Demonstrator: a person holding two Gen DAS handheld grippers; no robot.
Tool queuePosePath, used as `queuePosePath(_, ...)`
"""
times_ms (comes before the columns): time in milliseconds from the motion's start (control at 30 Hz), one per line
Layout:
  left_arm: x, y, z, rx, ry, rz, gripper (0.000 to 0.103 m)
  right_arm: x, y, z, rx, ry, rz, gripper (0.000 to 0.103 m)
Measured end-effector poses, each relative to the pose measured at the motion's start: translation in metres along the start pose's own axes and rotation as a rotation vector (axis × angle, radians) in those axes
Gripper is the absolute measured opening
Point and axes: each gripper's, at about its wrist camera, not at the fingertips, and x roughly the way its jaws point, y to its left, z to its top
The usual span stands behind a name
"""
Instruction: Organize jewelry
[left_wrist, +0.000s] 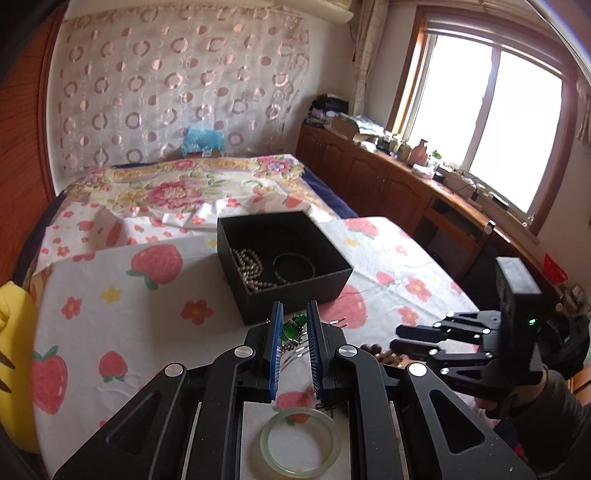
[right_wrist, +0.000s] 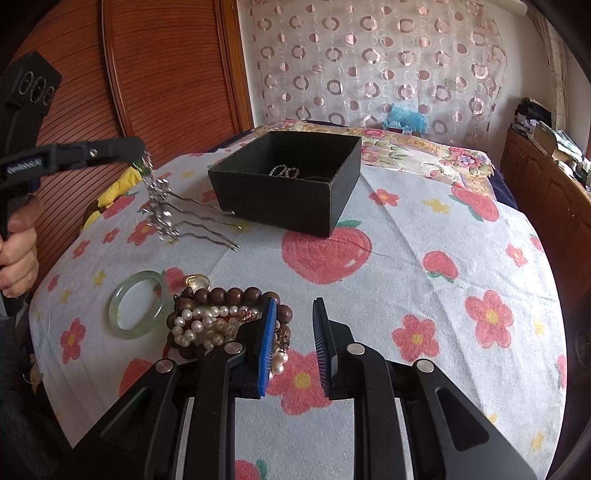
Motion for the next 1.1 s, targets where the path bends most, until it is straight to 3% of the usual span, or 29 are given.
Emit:
queuePosePath(200,0.003,0.005,-0.012,0.003,0.032,0.044,0.012,0.000,0.002,0.001,-0.005,-0.006,0.008,0.022)
queuePosePath(533,-0.012,0.051,-0.049,-0.084,0.065,0.126,0.012,0.003,0.016,0.006,-0.018,-0.001,0.021,0.022)
queuePosePath(800,-0.007,0.055,-0.045,-0.085,0.075,0.125,0.012,0.004,0.028,0.009,-0.037,0.002,0.030,0.022)
queuePosePath(1100,0.027,0.067,-0.038,-0.082,0.130,0.134,0.012,0.008,0.041,0.010,-0.057,0.005,0.056,0.022)
